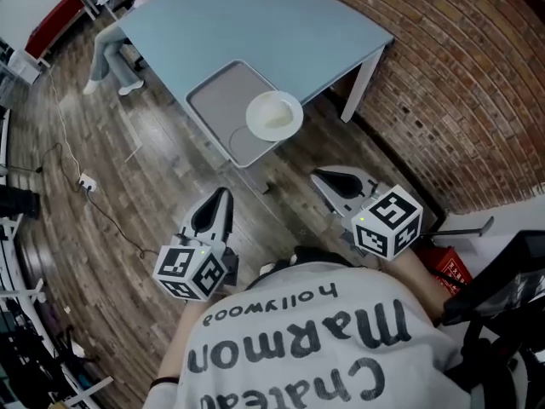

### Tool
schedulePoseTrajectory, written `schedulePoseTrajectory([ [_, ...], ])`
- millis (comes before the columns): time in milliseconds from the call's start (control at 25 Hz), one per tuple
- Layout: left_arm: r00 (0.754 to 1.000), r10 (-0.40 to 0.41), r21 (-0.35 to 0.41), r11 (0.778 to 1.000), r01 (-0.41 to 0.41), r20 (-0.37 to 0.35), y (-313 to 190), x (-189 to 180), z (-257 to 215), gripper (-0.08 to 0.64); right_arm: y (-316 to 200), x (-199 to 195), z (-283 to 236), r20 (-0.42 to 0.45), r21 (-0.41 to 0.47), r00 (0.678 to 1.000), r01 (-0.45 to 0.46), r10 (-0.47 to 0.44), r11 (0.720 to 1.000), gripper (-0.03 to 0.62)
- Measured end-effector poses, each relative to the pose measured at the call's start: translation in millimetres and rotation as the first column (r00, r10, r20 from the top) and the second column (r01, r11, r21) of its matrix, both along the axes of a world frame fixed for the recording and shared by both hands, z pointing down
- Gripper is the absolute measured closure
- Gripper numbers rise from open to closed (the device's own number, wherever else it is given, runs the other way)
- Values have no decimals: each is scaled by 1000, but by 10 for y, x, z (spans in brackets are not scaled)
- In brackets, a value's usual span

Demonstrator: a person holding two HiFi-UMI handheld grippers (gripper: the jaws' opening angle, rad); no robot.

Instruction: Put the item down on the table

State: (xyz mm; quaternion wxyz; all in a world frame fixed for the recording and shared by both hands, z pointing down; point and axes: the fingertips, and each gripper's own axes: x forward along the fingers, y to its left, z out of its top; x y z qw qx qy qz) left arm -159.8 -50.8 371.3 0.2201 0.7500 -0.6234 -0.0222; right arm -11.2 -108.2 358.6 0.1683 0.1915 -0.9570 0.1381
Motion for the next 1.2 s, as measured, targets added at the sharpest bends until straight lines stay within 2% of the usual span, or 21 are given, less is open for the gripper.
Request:
schedulePoseTrajectory([
  [240, 1000, 25, -9, 1000, -24, 11, 218, -329, -69, 538, 135, -31, 29, -55, 16, 994, -94, 95, 995, 583],
  [400, 1000, 27, -6, 1000, -27, 10, 316, -488, -54, 538, 246, -70, 47, -70, 18, 990, -119, 120, 993, 583],
  [720, 998, 69, 16, 997, -69, -11, 322, -470, -61, 538, 329, -88, -21, -73, 51, 986, -148, 152, 988, 583],
  [1200, 996, 86, 38, 996, -85, -10, 259, -468, -96, 538, 295, -84, -118, -50, 89, 983, -173, 177, 981, 583],
])
